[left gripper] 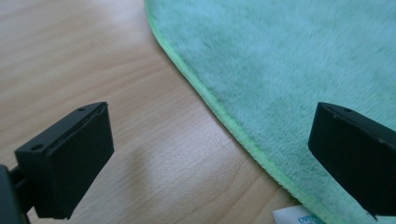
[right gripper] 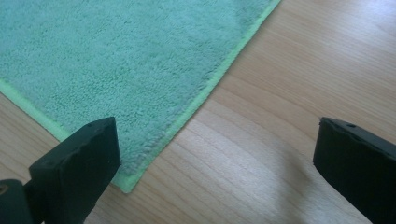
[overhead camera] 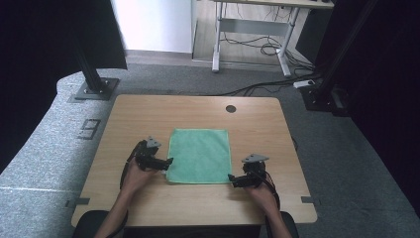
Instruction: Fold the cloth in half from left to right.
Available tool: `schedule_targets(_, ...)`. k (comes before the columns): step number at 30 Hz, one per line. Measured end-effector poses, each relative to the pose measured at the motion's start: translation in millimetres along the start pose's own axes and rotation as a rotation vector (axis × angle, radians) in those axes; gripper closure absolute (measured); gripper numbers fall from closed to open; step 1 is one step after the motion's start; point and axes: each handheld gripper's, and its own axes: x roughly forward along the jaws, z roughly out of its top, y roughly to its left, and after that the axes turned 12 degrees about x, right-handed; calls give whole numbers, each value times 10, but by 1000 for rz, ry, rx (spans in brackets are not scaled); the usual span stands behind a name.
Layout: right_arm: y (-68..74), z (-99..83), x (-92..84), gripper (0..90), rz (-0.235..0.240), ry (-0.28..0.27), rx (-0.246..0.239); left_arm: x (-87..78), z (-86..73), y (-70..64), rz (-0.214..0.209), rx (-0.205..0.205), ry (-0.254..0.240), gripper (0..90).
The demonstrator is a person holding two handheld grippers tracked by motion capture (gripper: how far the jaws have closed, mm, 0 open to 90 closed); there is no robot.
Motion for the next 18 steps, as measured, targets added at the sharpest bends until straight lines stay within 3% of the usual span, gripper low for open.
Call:
schedule_targets(4,24,-8,33,13,-5,16,-9,73,-47,-67,25,27,53,4)
schedule_targets(12,17,-23,66,34,-23,42,-24,45,-78,-102,13,4,39,50)
schedule_targets(18,-171,-24,27,41,-53,27,16,-40,-94,-357,2,9,50,58)
